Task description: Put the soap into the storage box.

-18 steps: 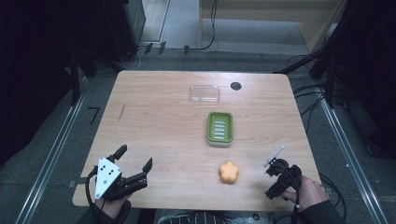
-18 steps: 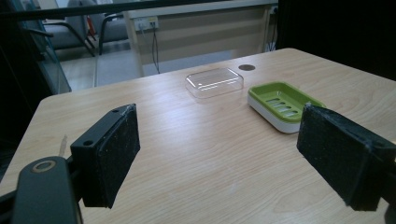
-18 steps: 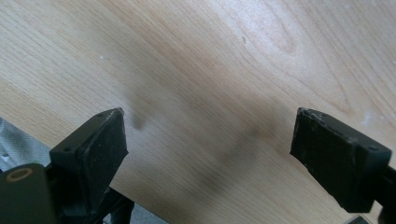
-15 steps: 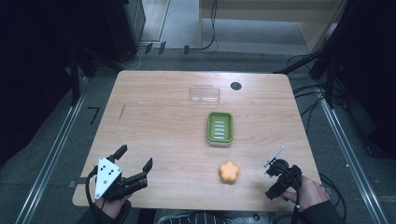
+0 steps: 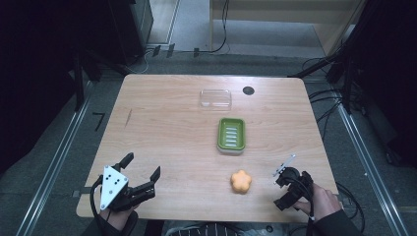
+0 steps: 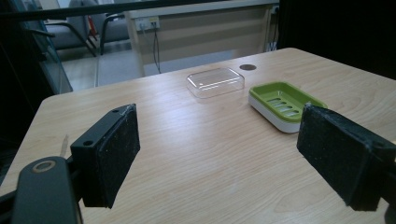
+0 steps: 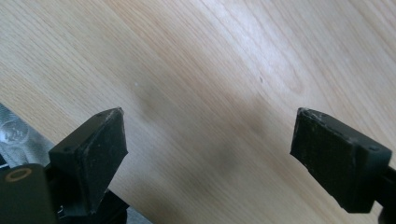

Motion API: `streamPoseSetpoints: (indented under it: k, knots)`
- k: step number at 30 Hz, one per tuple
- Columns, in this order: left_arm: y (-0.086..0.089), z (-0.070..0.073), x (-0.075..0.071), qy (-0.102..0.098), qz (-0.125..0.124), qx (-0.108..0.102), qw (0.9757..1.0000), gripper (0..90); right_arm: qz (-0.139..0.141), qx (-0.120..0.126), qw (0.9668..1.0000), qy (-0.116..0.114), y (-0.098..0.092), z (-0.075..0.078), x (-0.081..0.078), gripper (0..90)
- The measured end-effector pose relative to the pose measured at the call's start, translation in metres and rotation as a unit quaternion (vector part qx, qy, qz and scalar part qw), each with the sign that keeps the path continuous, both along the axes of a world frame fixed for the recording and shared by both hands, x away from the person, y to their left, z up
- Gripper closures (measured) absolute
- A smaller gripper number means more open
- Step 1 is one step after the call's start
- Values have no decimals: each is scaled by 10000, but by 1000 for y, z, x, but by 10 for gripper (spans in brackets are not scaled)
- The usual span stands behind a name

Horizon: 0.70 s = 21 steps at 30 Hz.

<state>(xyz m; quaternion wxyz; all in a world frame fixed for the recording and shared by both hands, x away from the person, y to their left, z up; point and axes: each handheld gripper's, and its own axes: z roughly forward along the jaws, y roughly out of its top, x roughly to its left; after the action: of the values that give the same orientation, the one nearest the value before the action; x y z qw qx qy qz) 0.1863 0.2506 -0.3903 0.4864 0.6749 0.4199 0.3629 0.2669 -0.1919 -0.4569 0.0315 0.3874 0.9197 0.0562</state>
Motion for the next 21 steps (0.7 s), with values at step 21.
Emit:
streamPoseSetpoints:
  k: [21]
  knots:
    - [1,0,1,30,-3,-25,10000,137,538,109,9983,-206,32,2,17,107]
